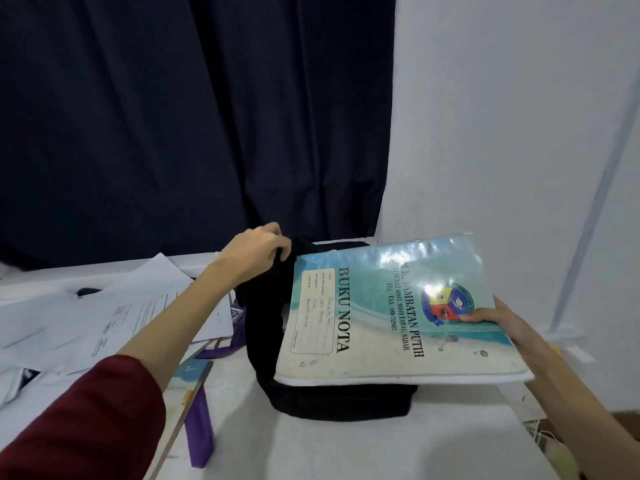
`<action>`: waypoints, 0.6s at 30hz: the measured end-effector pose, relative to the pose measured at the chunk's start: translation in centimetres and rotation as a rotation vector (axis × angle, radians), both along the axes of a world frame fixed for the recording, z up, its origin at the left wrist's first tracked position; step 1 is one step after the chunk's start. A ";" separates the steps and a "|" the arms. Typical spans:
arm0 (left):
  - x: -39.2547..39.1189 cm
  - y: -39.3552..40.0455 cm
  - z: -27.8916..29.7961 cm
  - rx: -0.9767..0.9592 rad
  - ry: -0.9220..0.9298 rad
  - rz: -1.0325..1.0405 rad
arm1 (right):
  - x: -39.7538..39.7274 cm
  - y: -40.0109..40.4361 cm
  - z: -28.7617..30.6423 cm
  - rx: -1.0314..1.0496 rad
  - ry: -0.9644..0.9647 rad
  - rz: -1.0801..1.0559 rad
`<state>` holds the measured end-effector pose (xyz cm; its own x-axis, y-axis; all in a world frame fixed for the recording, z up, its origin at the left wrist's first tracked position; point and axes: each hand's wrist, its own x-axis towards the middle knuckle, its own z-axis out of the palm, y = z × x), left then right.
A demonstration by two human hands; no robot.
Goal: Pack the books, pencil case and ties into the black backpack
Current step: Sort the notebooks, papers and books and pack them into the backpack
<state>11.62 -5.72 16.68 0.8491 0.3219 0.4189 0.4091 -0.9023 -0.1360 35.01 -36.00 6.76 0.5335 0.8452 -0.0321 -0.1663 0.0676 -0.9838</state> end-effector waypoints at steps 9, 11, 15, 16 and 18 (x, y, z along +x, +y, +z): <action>-0.4 3.9 2.0 -0.463 -0.253 0.133 | -0.6 -1.2 0.5 0.027 0.019 0.042; -0.9 4.2 2.4 -0.551 -0.311 0.118 | -0.7 -1.3 0.2 0.015 0.026 0.037; -1.0 2.4 2.8 -0.562 -0.302 0.029 | -0.8 -0.3 -0.5 -0.003 0.012 -0.011; -0.8 1.8 2.9 -0.546 -0.290 0.003 | -1.0 0.2 -0.7 0.016 0.041 -0.036; -0.4 0.8 3.1 -0.499 -0.282 -0.051 | -1.5 1.4 -1.3 0.050 0.100 -0.074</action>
<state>11.22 -4.92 19.81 0.7461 0.5003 0.4394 0.3221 -0.8487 0.4194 33.55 -34.56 5.45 0.5910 0.8052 -0.0476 -0.2565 0.1317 -0.9575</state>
